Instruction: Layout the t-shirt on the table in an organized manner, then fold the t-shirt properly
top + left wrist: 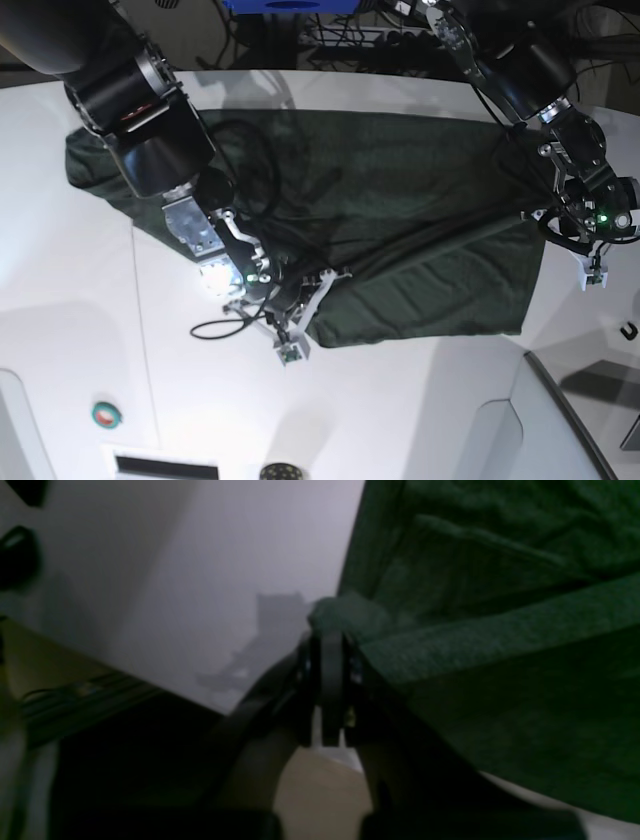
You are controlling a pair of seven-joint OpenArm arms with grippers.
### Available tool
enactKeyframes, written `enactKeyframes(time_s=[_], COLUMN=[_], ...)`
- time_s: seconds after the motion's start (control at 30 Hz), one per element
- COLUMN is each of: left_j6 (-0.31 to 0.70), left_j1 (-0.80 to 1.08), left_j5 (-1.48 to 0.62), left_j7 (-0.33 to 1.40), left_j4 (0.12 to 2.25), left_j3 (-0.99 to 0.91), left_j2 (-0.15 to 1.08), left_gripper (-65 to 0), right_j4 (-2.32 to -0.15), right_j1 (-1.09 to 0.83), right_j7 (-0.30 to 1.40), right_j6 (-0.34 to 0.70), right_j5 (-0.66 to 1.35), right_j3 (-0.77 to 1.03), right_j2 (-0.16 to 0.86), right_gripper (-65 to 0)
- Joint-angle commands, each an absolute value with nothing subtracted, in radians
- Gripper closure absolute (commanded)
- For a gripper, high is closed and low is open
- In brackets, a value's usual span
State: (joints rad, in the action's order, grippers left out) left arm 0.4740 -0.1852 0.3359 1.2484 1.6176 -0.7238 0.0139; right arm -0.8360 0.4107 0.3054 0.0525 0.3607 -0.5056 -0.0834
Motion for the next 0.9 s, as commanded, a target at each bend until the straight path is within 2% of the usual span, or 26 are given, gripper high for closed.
enactKeyframes(time_s=[0.0, 0.27, 0.43, 0.57, 0.63, 0.7, 0.77, 0.8, 0.87], left_j6=[0.469, 0.469, 0.467, 0.409, 0.39, 0.372, 0.355, 0.351, 0.351], left_j1=[-0.214, -0.291, -0.298, -0.298, -0.294, -0.292, -0.291, -0.289, -0.288], left_j5=[0.344, 0.346, 0.306, 0.237, 0.194, 0.165, 0.147, 0.139, 0.116], left_j7=[1.236, 1.096, 1.033, 1.027, 1.027, 1.027, 1.027, 1.027, 1.027], left_j4=[1.615, 1.437, 1.422, 1.422, 1.422, 1.422, 1.423, 1.423, 1.425], left_j3=[-0.753, -0.908, -0.937, -0.938, -0.938, -0.938, -0.938, -0.938, -0.938], left_j2=[0.027, 0.016, 0.002, 0.002, 0.002, 0.004, 0.013, 0.018, 0.027], left_gripper=[0.0, 0.0, 0.0, 0.0, 0.0, 0.0, 0.0, 0.0, -1.3], right_j4=[-0.842, -0.728, -0.714, -0.713, -0.713, -0.716, -0.717, -0.72, -0.751], right_j1=[0.443, 0.483, 0.484, 0.484, 0.484, 0.484, 0.484, 0.483, 0.475], right_j7=[0.259, 0.176, 0.111, 0.097, 0.091, 0.093, 0.097, 0.097, 0.097], right_j6=[0.059, 0.059, 0.059, 0.058, 0.05, 0.05, 0.05, 0.05, 0.05], right_j5=[0.367, 0.367, 0.367, 0.367, 0.367, 0.367, 0.367, 0.367, 0.369], right_j3=[-0.503, -0.503, -0.503, -0.503, -0.501, -0.501, -0.496, -0.495, -0.493], right_j2=[-0.104, -0.116, -0.119, -0.119, -0.12, -0.12, -0.12, -0.119, -0.113], right_gripper=[-0.3, -0.3, -0.6, -1.5, -6.8, -16.4, -23.3, -25.2, -24.9])
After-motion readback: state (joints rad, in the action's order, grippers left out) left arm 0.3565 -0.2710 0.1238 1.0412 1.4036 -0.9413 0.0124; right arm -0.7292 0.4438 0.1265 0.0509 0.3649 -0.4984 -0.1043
